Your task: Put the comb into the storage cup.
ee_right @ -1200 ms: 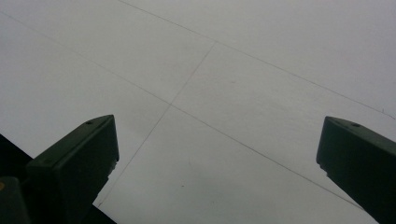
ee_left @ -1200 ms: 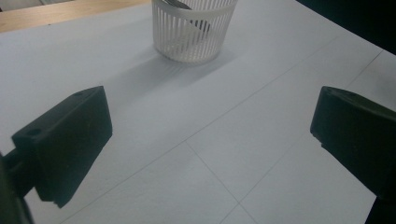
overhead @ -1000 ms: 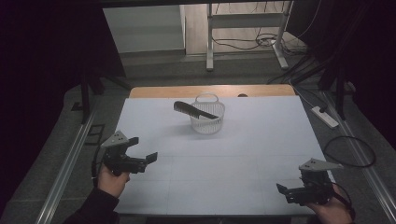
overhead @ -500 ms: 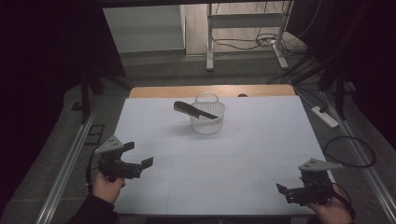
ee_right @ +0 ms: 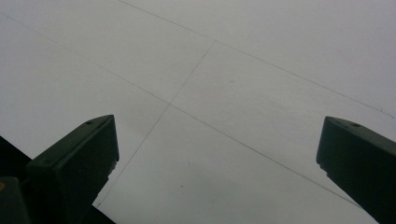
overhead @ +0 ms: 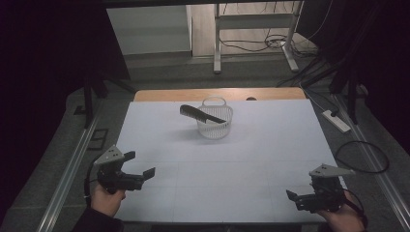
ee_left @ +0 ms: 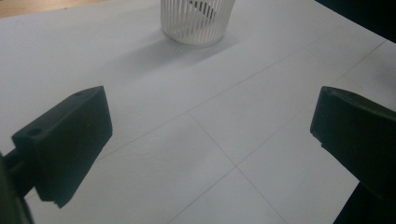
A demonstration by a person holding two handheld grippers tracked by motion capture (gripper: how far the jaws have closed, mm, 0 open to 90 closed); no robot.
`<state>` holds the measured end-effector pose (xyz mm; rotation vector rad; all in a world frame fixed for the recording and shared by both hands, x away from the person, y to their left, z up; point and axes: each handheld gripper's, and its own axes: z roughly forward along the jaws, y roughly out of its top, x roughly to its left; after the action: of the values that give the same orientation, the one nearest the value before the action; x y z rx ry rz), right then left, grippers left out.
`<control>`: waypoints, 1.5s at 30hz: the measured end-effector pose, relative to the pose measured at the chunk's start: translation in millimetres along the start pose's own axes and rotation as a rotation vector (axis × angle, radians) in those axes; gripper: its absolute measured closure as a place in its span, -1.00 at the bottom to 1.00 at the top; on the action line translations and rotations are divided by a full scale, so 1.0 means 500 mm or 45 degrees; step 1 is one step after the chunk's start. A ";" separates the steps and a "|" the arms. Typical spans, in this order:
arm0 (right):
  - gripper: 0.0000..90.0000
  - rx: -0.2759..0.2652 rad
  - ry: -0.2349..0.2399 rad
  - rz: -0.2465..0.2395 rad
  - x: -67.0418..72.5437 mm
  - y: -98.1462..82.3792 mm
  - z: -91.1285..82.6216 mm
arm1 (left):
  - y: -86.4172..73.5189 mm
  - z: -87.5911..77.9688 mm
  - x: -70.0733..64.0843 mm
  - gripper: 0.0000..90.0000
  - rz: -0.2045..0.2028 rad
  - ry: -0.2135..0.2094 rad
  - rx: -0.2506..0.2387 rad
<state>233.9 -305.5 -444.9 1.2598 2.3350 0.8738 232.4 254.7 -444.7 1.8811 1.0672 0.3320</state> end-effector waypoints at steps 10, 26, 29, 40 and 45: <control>-1.00 0.000 -0.001 0.003 0.000 0.000 0.000 | -0.016 -0.020 0.002 -1.00 -0.013 0.023 0.002; -1.00 0.002 -0.006 0.003 0.000 0.000 0.000 | -0.044 -0.056 0.007 -1.00 -0.049 0.076 -0.003; -1.00 0.002 -0.007 0.003 0.000 0.000 0.000 | -0.049 -0.061 0.009 -1.00 -0.053 0.090 0.003; -1.00 0.004 -0.010 0.003 0.000 0.000 0.000 | -0.066 -0.076 0.005 -1.00 -0.051 0.165 0.049; -1.00 0.004 -0.011 0.004 0.000 0.000 0.000 | -0.076 -0.084 0.006 -1.00 -0.066 0.190 0.069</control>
<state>234.1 -305.3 -444.9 1.2658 2.3294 0.8647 188.3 289.2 -453.7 1.8962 1.2337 0.4230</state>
